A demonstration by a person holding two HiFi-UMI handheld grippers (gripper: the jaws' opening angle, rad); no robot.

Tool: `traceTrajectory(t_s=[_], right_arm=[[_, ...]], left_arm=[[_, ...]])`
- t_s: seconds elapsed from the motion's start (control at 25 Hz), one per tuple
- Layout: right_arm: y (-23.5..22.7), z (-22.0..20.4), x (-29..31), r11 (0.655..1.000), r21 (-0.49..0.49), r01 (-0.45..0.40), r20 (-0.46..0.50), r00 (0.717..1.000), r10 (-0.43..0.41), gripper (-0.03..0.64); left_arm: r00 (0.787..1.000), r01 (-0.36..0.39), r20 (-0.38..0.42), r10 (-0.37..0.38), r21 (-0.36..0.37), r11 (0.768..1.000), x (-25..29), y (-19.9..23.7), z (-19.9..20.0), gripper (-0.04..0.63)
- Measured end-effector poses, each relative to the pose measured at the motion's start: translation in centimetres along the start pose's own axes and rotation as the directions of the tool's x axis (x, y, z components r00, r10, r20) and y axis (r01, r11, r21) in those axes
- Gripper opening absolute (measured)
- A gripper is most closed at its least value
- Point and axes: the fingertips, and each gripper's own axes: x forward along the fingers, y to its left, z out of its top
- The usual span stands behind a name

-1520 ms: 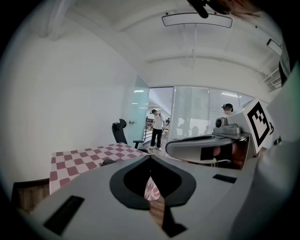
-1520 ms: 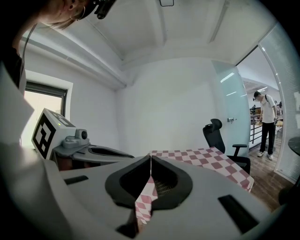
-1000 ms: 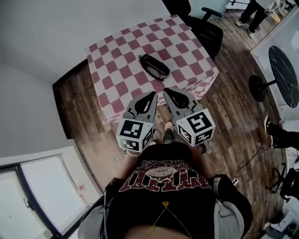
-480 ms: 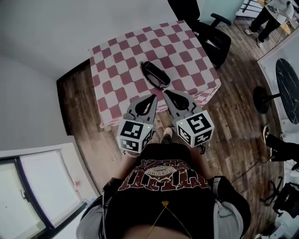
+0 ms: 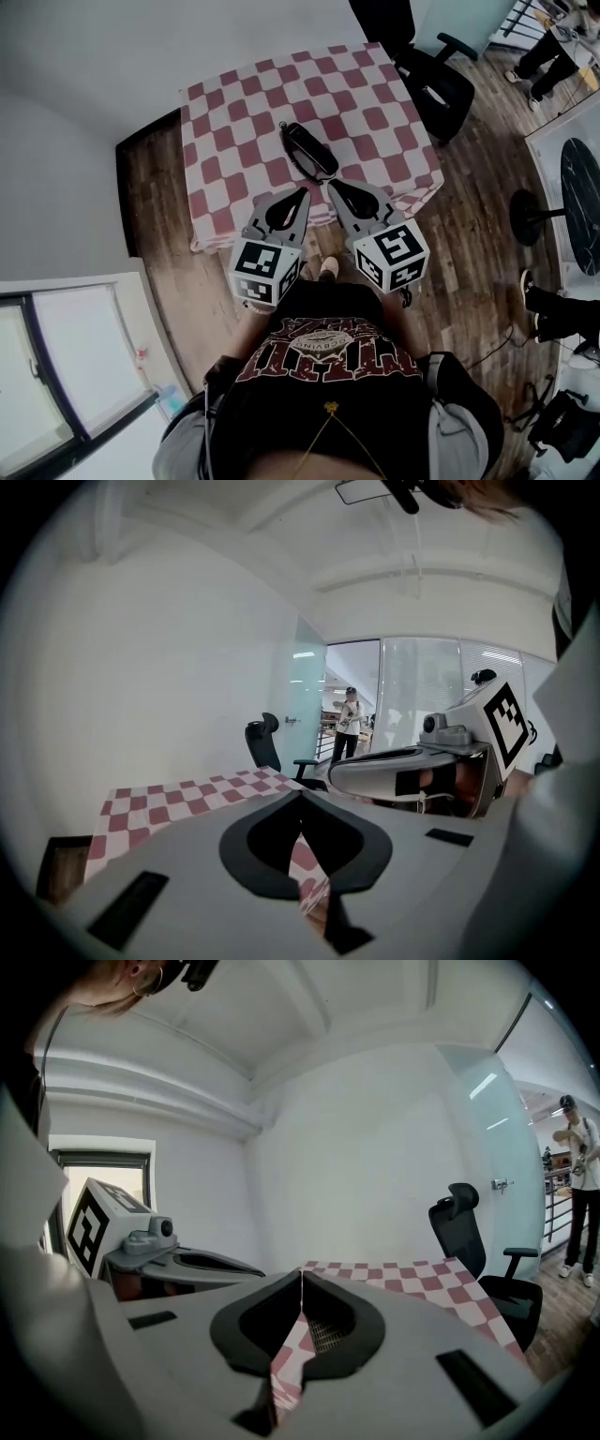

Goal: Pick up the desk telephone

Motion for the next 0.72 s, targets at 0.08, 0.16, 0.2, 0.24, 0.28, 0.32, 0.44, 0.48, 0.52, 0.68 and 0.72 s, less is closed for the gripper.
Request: traceTrajectory(t_s=[0.08,0.16,0.2,0.24,0.28,0.32,0.44,0.48,0.52,0.68,0.72], right_arm=[[-0.1,-0.1,0.3,1.000,-0.003,-0.012,-0.007,1.000,0.012,0.020],[-0.1,-0.2,0.6,1.000,-0.003,-0.024,-0.010,1.000,0.024,0.020],[-0.1,-0.1,0.8,1.000,-0.002,-0.029,-0.011,1.000,0.029,0.020],[-0.2,-0.1,1.1,0.999,-0.003,-0.033,-0.012,0.999,0.033,0.020],[-0.2,-0.1,1.3,0.999,-0.004,-0.036,-0.014,0.999,0.035,0.020],[-0.3,-0.1,1.5,0.999,-0.006,-0.036,-0.017,0.999,0.036,0.020],[-0.6,-0.2,2.0,1.000,0.000,-0.028,-0.022,0.999,0.028,0.020],[-0.9,-0.3,2.1,1.000,0.005,-0.022,-0.023,0.999,0.022,0.020],[-1.1,-0.3,2.3,1.000,0.009,-0.014,-0.025,1.000,0.014,0.020],[-2.2,-0.2,3.6,1.000,0.017,0.015,-0.037,0.999,-0.014,0.020],[-2.4,-0.1,3.9,1.000,0.013,0.021,-0.038,0.999,-0.020,0.020]], left_arm=[[1.000,-0.015,-0.003,0.015,-0.006,1.000,0.0,0.3,-0.2,0.000],[1.000,-0.029,-0.005,0.029,-0.011,1.000,0.1,0.6,-0.2,0.000],[0.999,-0.035,-0.005,0.035,-0.016,0.999,0.1,0.9,-0.2,0.000],[0.999,-0.040,-0.005,0.040,-0.021,0.999,0.2,1.1,-0.2,0.000],[0.999,-0.043,-0.007,0.043,-0.024,0.999,0.3,1.3,-0.2,0.000],[0.999,-0.043,-0.011,0.043,-0.025,0.999,0.5,1.5,-0.3,0.000],[0.999,-0.026,-0.030,0.025,-0.022,0.999,1.1,1.9,-0.6,0.000],[0.999,-0.016,-0.032,0.015,-0.023,1.000,1.4,2.0,-0.6,0.000],[0.999,-0.005,-0.032,0.004,-0.026,1.000,1.8,2.2,-0.5,0.000],[0.999,0.025,-0.027,-0.026,-0.020,0.999,3.0,3.2,0.3,0.000],[0.999,0.030,-0.027,-0.030,-0.016,0.999,3.2,3.6,0.6,0.000]])
